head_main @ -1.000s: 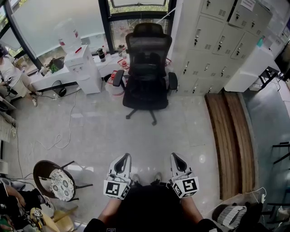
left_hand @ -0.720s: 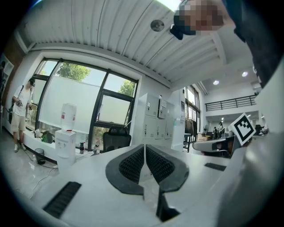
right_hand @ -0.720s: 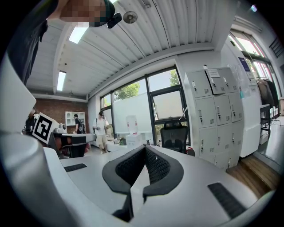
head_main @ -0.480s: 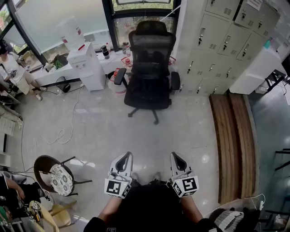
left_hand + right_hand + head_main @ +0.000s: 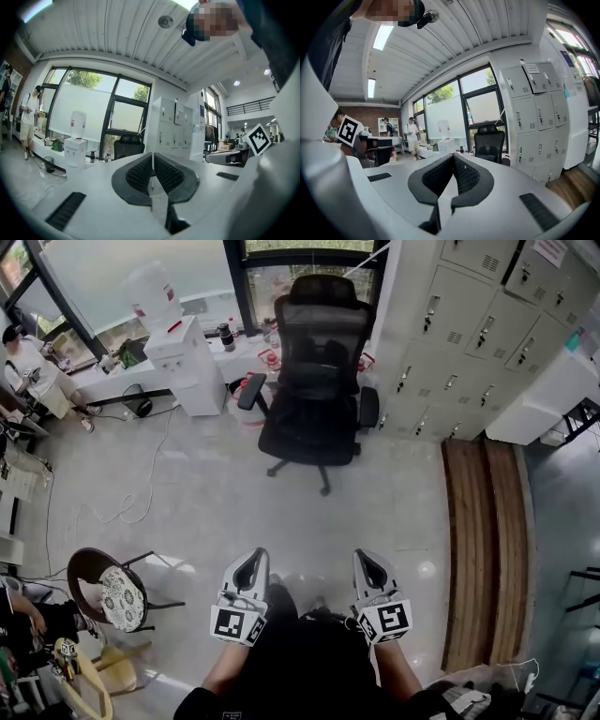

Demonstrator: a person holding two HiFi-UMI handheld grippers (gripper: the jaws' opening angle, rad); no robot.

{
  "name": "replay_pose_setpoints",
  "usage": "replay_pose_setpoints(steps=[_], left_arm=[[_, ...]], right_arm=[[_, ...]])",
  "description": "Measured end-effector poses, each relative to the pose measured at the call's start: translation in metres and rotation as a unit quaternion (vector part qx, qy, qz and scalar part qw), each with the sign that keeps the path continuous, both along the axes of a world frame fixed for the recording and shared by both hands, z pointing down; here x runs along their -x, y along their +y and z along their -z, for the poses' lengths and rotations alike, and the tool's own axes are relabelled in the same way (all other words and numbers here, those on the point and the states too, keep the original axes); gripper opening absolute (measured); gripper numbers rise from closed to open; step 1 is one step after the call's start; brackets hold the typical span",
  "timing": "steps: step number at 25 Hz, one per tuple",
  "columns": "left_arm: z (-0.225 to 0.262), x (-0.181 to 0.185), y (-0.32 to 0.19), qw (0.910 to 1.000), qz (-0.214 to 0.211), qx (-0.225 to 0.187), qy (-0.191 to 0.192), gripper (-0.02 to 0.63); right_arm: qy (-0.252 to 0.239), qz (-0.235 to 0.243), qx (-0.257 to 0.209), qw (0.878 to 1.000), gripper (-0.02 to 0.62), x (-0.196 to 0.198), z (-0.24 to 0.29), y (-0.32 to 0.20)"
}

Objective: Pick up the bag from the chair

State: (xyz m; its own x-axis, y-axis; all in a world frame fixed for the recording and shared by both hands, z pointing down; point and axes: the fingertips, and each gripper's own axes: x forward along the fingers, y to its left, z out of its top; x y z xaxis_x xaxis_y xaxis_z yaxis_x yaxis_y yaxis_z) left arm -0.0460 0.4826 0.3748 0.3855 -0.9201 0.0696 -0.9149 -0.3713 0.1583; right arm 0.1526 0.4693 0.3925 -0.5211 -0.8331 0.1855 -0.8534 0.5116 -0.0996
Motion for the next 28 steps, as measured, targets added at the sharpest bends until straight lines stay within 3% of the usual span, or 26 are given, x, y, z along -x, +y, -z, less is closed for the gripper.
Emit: replay_pose_setpoints(steps=[7, 14, 21, 28], left_arm=[[-0.024, 0.002, -0.06, 0.9996, -0.018, 0.016, 0.016, 0.012], [-0.031, 0.02, -0.155, 0.9969, -0.068, 0.02, 0.034, 0.012], [-0.017, 0.045, -0.246, 0.9924, -0.122, -0.004, 0.016, 0.012], [-0.039, 0.06, -0.298, 0.9932, -0.109, 0.029, 0.029, 0.012]], right_arm=[[0.007, -0.016, 0.014, 1.0, 0.0, 0.006, -0.018, -0.05], [0.016, -0.049, 0.008, 0.999, 0.0, 0.038, -0.016, -0.131], [0.025, -0.063, -0.007, 0.998, 0.0, 0.073, -0.005, -0.213], [0.03, -0.067, 0.021, 0.997, 0.0, 0.078, -0.02, -0.27]])
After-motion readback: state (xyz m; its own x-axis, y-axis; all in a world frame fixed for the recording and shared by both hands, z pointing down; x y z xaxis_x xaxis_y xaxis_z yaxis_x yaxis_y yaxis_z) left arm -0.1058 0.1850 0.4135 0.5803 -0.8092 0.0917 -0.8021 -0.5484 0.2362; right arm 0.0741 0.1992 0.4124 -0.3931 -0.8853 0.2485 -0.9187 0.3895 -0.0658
